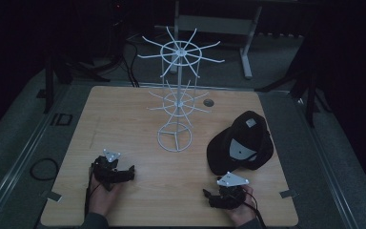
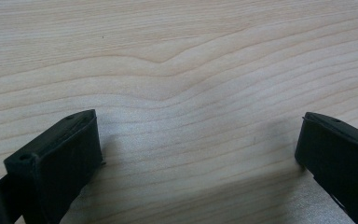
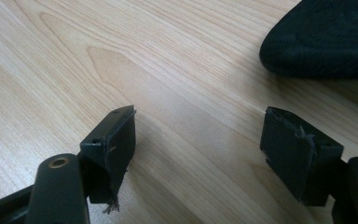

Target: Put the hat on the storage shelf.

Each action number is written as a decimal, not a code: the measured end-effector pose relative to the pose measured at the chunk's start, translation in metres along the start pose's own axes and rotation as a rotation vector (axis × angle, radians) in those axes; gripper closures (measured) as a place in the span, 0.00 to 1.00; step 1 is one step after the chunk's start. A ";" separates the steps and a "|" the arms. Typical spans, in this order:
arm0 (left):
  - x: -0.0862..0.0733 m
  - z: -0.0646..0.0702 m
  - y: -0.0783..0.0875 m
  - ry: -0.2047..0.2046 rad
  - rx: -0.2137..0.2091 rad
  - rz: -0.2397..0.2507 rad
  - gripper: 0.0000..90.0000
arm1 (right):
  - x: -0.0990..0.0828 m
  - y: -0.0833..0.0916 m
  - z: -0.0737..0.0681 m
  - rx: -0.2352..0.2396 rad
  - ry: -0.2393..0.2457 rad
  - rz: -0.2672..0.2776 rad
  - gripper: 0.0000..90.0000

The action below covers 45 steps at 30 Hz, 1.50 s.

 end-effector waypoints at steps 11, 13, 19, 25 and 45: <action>0.000 0.000 0.000 0.000 0.000 0.000 0.00 | 0.001 0.000 -0.001 -0.016 -0.011 -0.016 0.29; 0.000 0.000 0.000 0.000 0.000 0.000 0.00 | 0.002 0.001 -0.001 -0.018 -0.017 -0.022 0.30; 0.000 0.000 0.000 0.000 0.000 0.000 0.00 | 0.004 0.005 0.007 -0.029 -0.125 -0.006 0.37; 0.000 0.000 0.000 0.000 0.000 0.000 0.00 | 0.009 0.012 0.017 -0.076 -0.209 0.033 0.37; 0.000 0.000 0.000 0.000 -0.001 0.000 0.00 | 0.034 0.013 0.036 -0.191 -0.296 0.138 0.48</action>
Point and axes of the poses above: each handheld gripper's, and its own axes: y roughly backward along the jaws, x roughly out of its top, z roughly to its right, the point moved 3 cm from there along -y, roughly forward along the jaws, and after that the axes turned 13 degrees about z, right-handed, at the moved point
